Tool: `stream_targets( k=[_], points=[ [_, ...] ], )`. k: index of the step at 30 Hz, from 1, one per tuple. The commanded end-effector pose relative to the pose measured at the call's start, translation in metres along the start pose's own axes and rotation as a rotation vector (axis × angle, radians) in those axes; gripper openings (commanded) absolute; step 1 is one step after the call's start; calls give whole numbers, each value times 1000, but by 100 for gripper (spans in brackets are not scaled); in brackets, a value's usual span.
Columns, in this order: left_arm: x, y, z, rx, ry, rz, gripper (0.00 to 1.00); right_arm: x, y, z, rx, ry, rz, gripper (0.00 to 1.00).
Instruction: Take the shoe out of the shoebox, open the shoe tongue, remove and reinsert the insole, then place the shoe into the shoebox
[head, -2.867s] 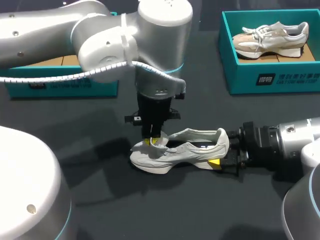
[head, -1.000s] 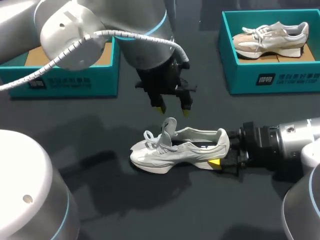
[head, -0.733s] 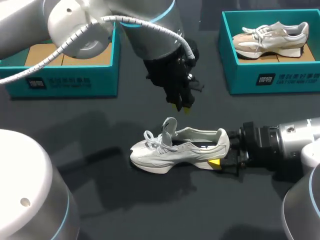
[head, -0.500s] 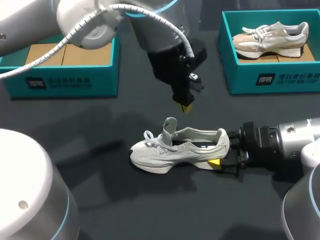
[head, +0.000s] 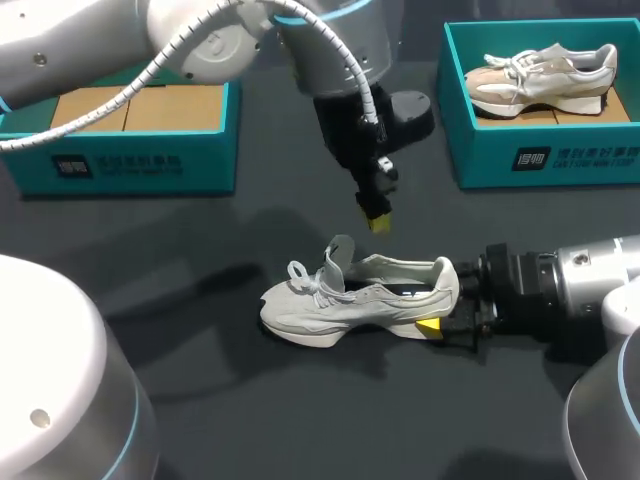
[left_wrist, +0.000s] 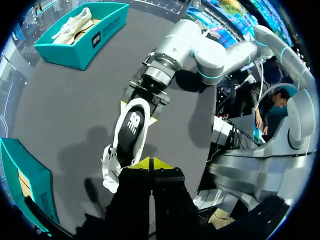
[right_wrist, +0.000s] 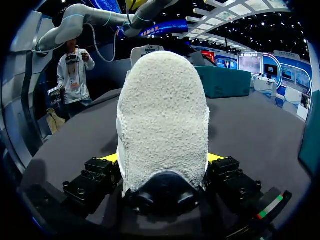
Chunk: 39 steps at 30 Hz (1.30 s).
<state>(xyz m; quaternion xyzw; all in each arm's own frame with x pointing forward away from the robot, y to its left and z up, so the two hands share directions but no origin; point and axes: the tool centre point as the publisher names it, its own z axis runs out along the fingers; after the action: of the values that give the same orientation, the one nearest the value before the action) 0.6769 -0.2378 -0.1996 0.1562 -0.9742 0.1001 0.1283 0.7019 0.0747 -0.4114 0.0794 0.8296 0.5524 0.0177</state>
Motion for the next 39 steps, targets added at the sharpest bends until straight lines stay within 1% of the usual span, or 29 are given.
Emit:
stream_targets(
  k=[1, 4, 15, 18, 19, 22, 25, 32, 39],
  points=[
    [-2, -2, 18, 13, -21, 189, 0, 1, 1, 0, 4, -1, 1, 0],
    [-7, -3, 30, -17, -95, 221, 0, 1, 1, 0, 4, -1, 1, 0],
    [-7, -3, 30, -17, -95, 221, 0, 1, 1, 0, 4, -1, 1, 0],
    [-16, -7, 46, -11, -66, 283, 0, 1, 1, 0, 4, -1, 1, 0],
    [-18, -8, 50, -26, -71, 283, 0, 1, 1, 0, 4, -1, 1, 0],
    [-24, -14, 63, -37, -78, 310, 0, 1, 1, 0, 4, -1, 1, 0],
    [-28, -19, 73, -19, -68, 343, 0, 1, 1, 0, 4, -1, 1, 0],
    [-30, -25, 96, -37, -49, 384, 0, 1, 1, 0, 4, -1, 1, 0],
    [-36, -29, 120, -59, -27, 385, 0, 1, 1, 0, 4, -1, 1, 0]
  ],
)
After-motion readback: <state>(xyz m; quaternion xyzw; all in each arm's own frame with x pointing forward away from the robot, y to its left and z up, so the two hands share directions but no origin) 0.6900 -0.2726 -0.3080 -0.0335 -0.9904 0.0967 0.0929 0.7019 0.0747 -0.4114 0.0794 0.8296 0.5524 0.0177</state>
